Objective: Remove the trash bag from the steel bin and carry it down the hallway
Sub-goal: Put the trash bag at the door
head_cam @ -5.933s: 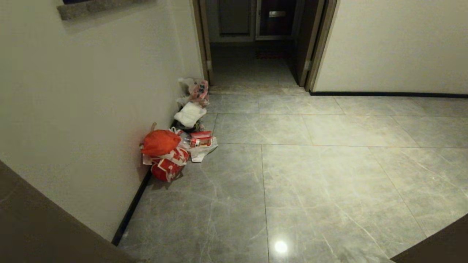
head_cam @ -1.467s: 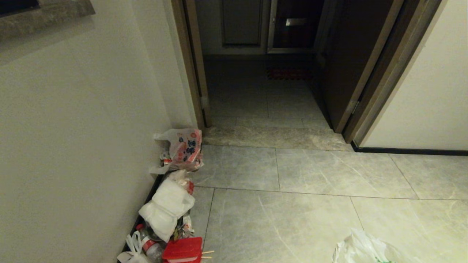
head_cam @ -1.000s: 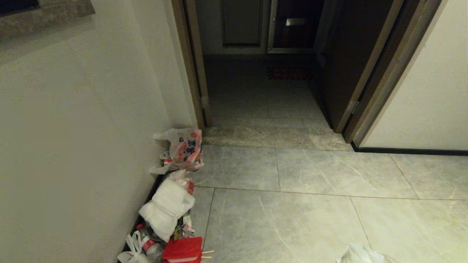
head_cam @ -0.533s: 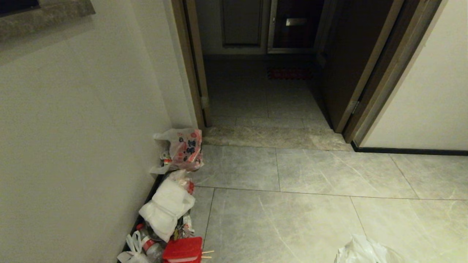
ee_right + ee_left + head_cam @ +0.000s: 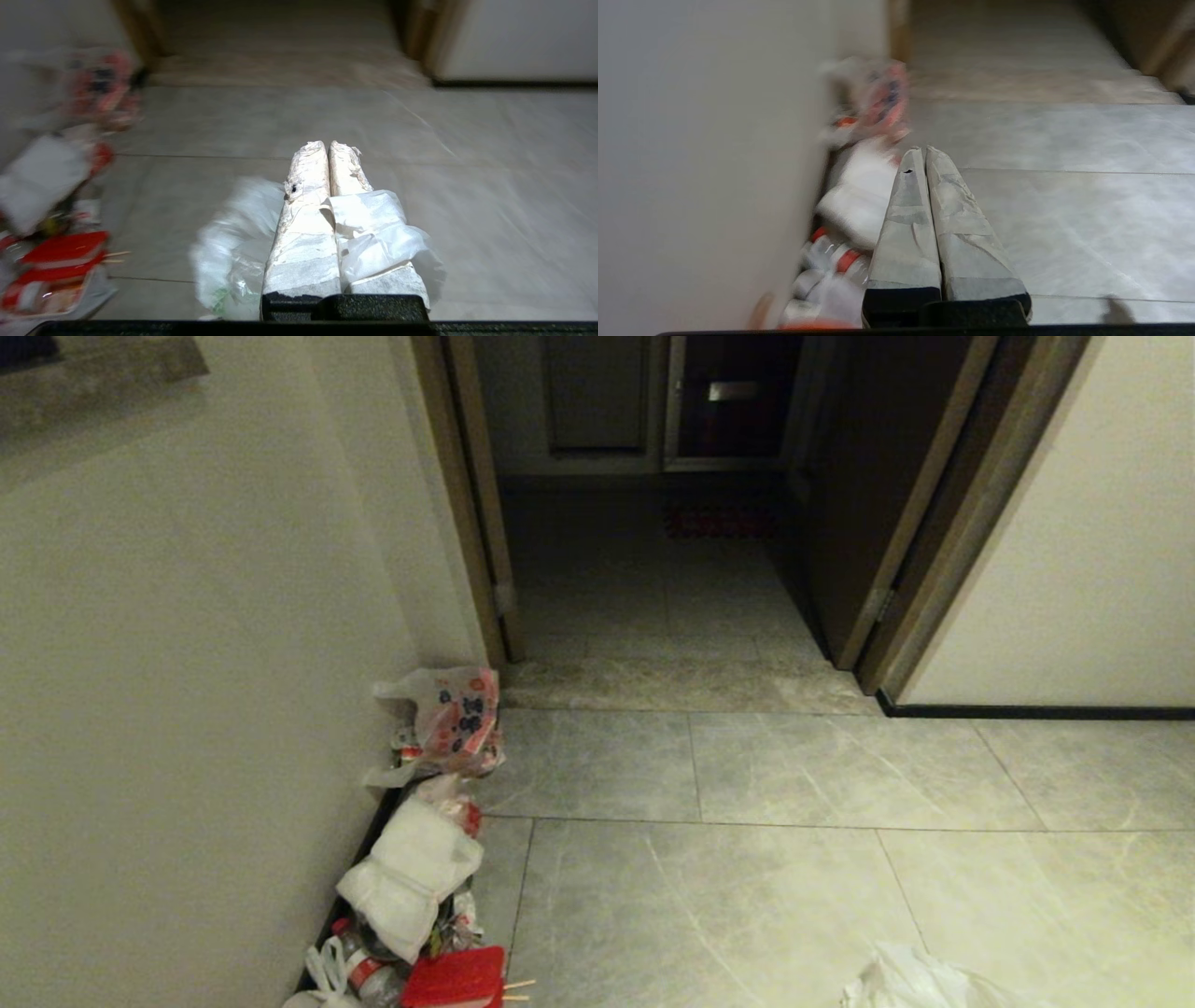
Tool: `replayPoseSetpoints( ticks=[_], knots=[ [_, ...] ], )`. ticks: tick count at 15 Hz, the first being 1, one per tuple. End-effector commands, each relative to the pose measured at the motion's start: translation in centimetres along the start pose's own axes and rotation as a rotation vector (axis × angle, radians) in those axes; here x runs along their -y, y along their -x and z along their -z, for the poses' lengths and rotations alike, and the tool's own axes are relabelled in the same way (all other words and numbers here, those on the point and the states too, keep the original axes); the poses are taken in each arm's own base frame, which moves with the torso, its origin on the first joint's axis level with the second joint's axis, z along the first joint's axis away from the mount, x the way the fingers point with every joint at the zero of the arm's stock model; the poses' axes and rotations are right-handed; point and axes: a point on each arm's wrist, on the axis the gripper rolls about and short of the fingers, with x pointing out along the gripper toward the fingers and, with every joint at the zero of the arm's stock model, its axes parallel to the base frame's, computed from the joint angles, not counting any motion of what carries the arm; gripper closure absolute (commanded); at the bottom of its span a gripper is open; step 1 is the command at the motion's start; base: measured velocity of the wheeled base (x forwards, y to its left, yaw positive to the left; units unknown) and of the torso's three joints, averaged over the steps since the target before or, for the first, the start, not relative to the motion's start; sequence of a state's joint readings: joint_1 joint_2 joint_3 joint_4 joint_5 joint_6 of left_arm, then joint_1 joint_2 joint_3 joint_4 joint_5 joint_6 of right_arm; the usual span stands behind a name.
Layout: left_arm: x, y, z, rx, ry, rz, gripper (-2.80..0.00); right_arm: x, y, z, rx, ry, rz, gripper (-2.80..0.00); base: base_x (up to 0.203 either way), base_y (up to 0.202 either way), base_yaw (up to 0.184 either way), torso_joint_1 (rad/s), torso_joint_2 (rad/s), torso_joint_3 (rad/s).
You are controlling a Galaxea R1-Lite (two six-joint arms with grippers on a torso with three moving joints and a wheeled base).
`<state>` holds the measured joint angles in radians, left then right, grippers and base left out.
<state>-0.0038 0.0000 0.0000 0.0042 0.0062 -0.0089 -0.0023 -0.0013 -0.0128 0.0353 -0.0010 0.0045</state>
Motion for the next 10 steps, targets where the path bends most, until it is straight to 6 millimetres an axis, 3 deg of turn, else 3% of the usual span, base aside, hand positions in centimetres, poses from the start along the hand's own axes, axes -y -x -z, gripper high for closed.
replayPoseSetpoints(
  ticks=[1,10],
  knots=[
    [0.00,-0.01,0.05,-0.002,0.000,-0.001,0.00,0.00,0.01,0.02,0.001,0.000,0.000,0.00,-0.001,0.012,-0.168,-0.002,0.00,0.011],
    [0.00,-0.01,0.05,-0.002,0.003,-0.001,0.00,0.00,0.01,0.02,0.001,0.003,0.000,0.00,0.000,0.011,-0.167,0.001,0.00,0.003]
  ],
)
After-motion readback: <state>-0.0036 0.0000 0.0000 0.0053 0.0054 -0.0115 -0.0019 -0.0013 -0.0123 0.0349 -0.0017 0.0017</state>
